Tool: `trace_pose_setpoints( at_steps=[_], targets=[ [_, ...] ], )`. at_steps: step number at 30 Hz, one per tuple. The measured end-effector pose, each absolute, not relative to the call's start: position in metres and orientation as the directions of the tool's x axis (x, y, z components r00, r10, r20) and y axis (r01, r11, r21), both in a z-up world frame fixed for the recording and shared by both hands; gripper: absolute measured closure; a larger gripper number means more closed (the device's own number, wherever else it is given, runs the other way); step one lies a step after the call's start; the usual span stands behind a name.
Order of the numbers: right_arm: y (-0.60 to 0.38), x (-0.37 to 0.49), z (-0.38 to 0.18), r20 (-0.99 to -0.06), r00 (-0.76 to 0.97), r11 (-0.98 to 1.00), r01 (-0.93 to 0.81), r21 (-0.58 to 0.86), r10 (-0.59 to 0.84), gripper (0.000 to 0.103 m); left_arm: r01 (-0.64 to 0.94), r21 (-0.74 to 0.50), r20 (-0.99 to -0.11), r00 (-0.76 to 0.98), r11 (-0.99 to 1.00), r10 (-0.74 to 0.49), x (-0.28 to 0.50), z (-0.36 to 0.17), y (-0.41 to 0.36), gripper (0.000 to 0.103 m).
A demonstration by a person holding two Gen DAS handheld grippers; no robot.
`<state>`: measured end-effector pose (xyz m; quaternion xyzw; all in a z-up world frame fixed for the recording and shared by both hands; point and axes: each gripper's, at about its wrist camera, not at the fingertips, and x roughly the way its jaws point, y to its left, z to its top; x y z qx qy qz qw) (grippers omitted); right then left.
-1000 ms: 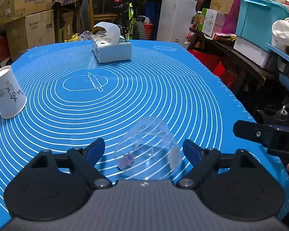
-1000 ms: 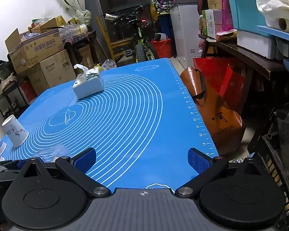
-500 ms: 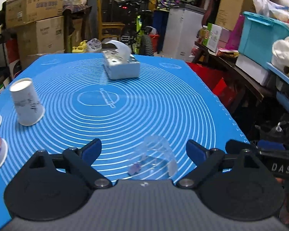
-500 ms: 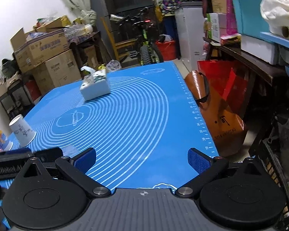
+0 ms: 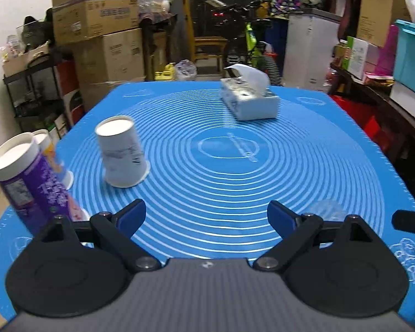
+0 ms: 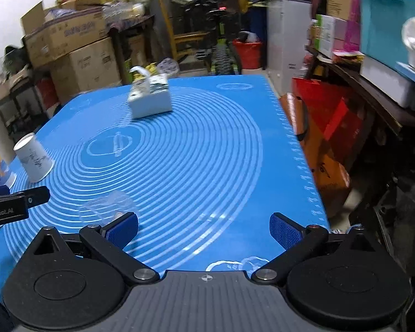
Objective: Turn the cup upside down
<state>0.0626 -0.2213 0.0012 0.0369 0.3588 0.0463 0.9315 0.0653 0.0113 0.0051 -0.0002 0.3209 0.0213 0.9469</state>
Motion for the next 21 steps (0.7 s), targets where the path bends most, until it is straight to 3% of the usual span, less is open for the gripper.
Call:
trace_pose_setpoints(
  at_steps=[11, 17, 21],
  targets=[
    [-0.188, 0.124, 0.008, -0.76, 0.601, 0.969, -0.147, 0.198, 0.246, 0.011, -0.074, 0.012, -0.6, 0.797, 0.997, 0.066, 0.076, 0.004, 0.027, 0.009],
    [-0.174, 0.15, 0.001, -0.802, 0.528, 0.96, -0.135, 0.245, 0.278, 0.014, -0.081, 0.016, -0.595, 0.8, 0.997, 0.074, 0.082, 0.002, 0.028, 0.009],
    [-0.171, 0.166, -0.013, -0.834, 0.461, 0.951, -0.097, 0.293, 0.304, 0.021, -0.082, 0.005, -0.603, 0.795, 0.997, 0.069, 0.085, -0.001, 0.03, 0.009]
  ],
)
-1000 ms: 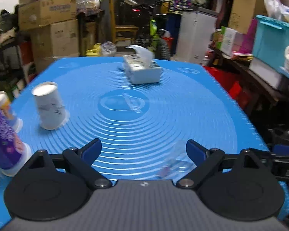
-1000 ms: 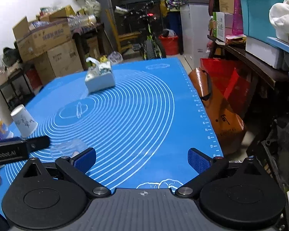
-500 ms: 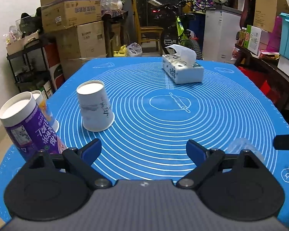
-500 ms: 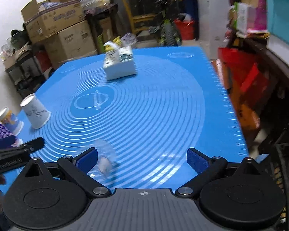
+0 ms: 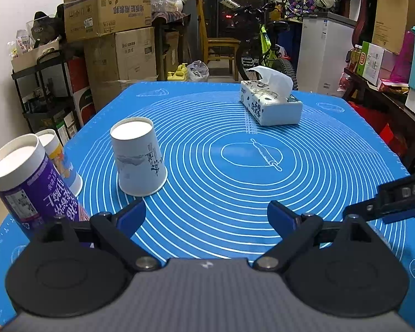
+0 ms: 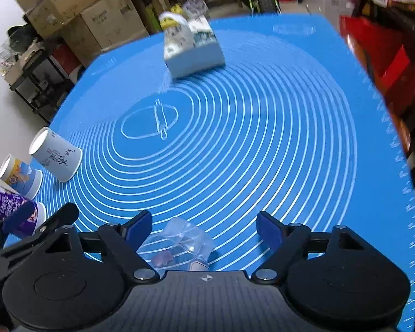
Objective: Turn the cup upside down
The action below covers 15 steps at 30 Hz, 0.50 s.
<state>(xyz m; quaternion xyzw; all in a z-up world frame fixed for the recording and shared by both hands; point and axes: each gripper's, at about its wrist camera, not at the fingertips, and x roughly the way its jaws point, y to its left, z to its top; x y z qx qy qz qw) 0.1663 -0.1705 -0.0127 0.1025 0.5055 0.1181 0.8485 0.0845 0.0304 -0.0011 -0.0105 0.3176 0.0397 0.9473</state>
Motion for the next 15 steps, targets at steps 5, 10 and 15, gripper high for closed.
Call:
trace_pose_setpoints(
  at_steps=[5, 10, 15],
  targets=[
    [-0.163, 0.18, -0.024, -0.86, 0.38, 0.939, -0.085, 0.334, 0.34, 0.031, -0.077, 0.004, -0.605, 0.794, 0.997, 0.064, 0.083, -0.002, 0.031, 0.009],
    [-0.163, 0.178, -0.024, -0.849, 0.365, 0.922, -0.086, 0.378, 0.382, 0.049, -0.08, -0.003, -0.605, 0.794, 0.997, 0.061, 0.084, -0.003, 0.032, 0.009],
    [-0.164, 0.166, -0.024, -0.826, 0.401, 0.917, -0.128, 0.377, 0.396, 0.055, -0.085, -0.013, -0.606, 0.793, 0.996, 0.06, 0.083, -0.003, 0.034, 0.009]
  ],
)
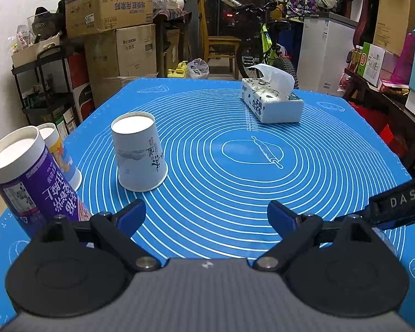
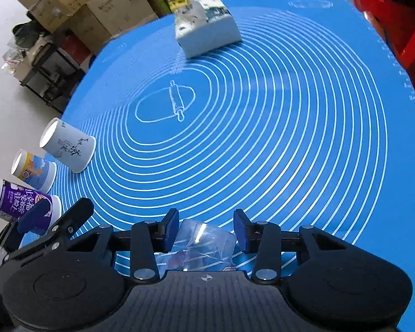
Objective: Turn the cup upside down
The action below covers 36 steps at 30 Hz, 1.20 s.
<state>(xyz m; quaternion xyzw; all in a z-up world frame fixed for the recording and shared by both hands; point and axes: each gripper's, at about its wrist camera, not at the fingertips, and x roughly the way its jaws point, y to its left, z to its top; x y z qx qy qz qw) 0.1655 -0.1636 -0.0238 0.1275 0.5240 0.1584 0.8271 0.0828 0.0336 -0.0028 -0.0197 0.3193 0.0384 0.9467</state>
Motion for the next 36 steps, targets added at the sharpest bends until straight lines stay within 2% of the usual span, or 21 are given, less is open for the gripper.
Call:
trace_pose_setpoints(
  at_steps=[2, 5, 7, 13, 15, 17, 20, 28, 36],
  targets=[
    [-0.163, 0.162, -0.023, -0.816, 0.427, 0.92, -0.141, 0.365, 0.389, 0.057, -0.084, -0.011, -0.609, 0.791, 0.996, 0.06, 0.083, -0.003, 0.033, 0.009],
    [-0.162, 0.161, -0.02, -0.806, 0.463, 0.929, -0.163, 0.332, 0.369, 0.09, -0.08, -0.006, -0.607, 0.792, 0.997, 0.06, 0.082, -0.002, 0.031, 0.009],
    [-0.165, 0.164, -0.021, -0.804, 0.459, 0.925, -0.156, 0.346, 0.378, 0.091, -0.078, -0.005, -0.605, 0.794, 0.997, 0.059, 0.082, -0.002, 0.031, 0.009],
    [-0.173, 0.164, -0.028, -0.805, 0.418, 0.904, -0.112, 0.413, 0.42, 0.084, -0.075, -0.003, -0.606, 0.793, 0.997, 0.058, 0.082, -0.002, 0.03, 0.009],
    [-0.178, 0.162, -0.025, -0.792, 0.423, 0.891, -0.1, 0.443, 0.441, 0.058, -0.076, -0.003, -0.607, 0.793, 0.997, 0.059, 0.082, -0.002, 0.03, 0.009],
    [-0.181, 0.156, -0.018, -0.778, 0.446, 0.89, -0.111, 0.442, 0.442, 0.051, -0.076, -0.002, -0.605, 0.794, 0.997, 0.06, 0.082, -0.002, 0.03, 0.009],
    [-0.185, 0.149, -0.009, -0.778, 0.47, 0.903, -0.12, 0.412, 0.418, 0.051, -0.078, 0.0, -0.604, 0.794, 0.997, 0.063, 0.083, -0.003, 0.03, 0.009],
    [-0.207, 0.123, -0.009, -0.775, 0.479, 0.895, -0.055, 0.443, 0.413, 0.05, -0.069, 0.005, -0.597, 0.8, 0.998, 0.058, 0.079, -0.001, 0.028, 0.009],
    [-0.202, 0.106, -0.006, -0.795, 0.452, 0.913, -0.148, 0.379, 0.404, 0.041, -0.069, 0.009, -0.595, 0.801, 0.998, 0.061, 0.074, 0.001, 0.028, 0.009]
  ],
)
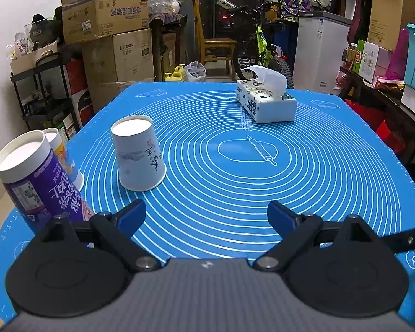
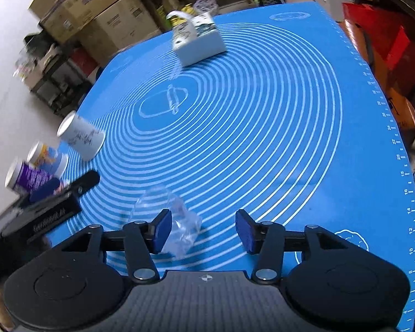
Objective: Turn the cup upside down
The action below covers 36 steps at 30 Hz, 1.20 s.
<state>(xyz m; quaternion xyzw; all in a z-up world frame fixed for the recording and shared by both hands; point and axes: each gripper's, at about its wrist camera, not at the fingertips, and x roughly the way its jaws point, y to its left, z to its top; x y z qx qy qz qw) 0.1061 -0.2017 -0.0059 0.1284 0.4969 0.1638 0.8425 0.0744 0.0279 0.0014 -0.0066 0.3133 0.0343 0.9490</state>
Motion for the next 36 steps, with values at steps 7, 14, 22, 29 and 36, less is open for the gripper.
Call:
trace_pose_setpoints(
  at_steps=[7, 14, 22, 29, 36],
  targets=[
    [-0.187, 0.085, 0.002, -0.815, 0.427, 0.905, -0.341, 0.255, 0.391, 0.034, -0.065, 0.009, -0.596, 0.801, 0.998, 0.058, 0.068, 0.002, 0.03, 0.009],
    [-0.159, 0.076, 0.003, -0.805, 0.443, 0.832, -0.543, 0.109, 0.394, 0.028, -0.076, -0.003, -0.6, 0.798, 0.997, 0.059, 0.064, 0.003, 0.033, 0.009],
    [-0.154, 0.09, -0.008, -0.799, 0.41, 0.784, -0.61, 0.118, 0.44, 0.028, -0.091, 0.011, -0.599, 0.797, 0.996, 0.08, 0.058, 0.005, 0.038, 0.009],
    [-0.155, 0.095, -0.019, -0.795, 0.388, 0.777, -0.61, 0.158, 0.466, 0.029, -0.106, 0.004, -0.603, 0.793, 0.994, 0.087, 0.058, 0.005, 0.042, 0.009],
    [-0.157, 0.098, -0.018, -0.774, 0.377, 0.763, -0.613, 0.204, 0.509, 0.045, -0.109, 0.004, -0.605, 0.792, 0.994, 0.089, 0.058, 0.003, 0.045, 0.009]
  ],
)
